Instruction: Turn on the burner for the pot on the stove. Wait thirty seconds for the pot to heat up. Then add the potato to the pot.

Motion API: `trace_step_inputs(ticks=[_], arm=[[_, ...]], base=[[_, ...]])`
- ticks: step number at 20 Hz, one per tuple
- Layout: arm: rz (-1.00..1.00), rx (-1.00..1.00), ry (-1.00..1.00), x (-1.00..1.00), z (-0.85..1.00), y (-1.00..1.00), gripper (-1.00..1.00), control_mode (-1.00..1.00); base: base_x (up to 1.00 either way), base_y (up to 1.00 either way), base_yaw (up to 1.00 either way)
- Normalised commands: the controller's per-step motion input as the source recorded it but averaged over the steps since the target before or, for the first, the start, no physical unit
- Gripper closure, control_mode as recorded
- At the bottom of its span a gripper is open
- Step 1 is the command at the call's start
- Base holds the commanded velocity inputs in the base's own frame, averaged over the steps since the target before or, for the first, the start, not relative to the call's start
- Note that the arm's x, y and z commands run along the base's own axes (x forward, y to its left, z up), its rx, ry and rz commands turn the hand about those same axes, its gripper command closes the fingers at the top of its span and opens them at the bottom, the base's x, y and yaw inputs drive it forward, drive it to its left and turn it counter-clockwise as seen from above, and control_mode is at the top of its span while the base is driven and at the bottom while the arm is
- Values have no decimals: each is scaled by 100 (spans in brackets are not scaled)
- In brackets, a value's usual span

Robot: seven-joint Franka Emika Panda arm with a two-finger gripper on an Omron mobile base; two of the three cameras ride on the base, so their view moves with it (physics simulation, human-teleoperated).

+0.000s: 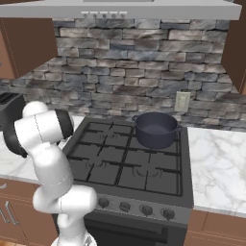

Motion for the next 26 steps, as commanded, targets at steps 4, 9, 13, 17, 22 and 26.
trace_step_inputs(ticks=[4,9,13,17,22,26], arm=[[-2,4,-3,0,84,-47,100,-100],[-8,1,0,0,100,-29,100,-100],[-11,4,0,0,100,-46,100,-100],[-8,0,0,0,100,-25,100,-100],[-8,0,0,0,83,-24,100,-100],[-8,0,17,1,33,-21,100,-100]], base=[[0,0,0],[0,0,0],[0,0,0],[0,0,0],[0,0,0],[0,0,0]])
